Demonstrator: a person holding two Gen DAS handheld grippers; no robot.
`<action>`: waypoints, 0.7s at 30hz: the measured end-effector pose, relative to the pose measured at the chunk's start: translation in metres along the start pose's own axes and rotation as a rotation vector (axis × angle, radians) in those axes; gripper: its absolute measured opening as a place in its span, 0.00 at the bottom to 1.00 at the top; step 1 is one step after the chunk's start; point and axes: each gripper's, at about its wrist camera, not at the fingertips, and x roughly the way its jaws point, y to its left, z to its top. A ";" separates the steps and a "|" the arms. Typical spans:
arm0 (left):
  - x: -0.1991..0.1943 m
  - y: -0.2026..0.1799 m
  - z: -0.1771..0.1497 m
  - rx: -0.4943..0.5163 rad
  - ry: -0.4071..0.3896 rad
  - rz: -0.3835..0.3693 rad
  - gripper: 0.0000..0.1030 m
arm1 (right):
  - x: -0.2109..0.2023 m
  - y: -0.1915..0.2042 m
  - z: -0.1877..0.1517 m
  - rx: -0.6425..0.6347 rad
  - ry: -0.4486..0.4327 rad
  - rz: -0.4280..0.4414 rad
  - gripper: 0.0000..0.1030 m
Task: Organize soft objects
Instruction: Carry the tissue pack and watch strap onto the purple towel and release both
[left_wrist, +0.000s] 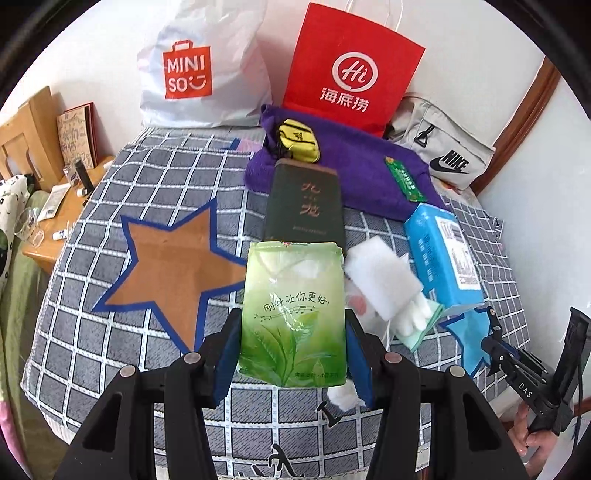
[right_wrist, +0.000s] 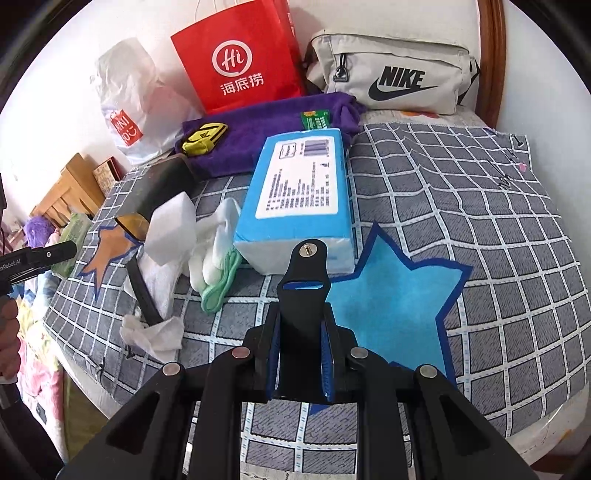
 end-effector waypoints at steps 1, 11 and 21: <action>0.000 -0.001 0.003 0.001 -0.003 -0.001 0.49 | -0.001 0.001 0.003 -0.003 -0.003 0.006 0.19; 0.003 -0.010 0.037 0.022 -0.025 -0.002 0.49 | -0.017 0.013 0.051 -0.033 -0.071 -0.006 0.19; 0.023 -0.012 0.068 0.021 -0.021 0.009 0.49 | -0.019 0.018 0.106 -0.038 -0.132 -0.026 0.19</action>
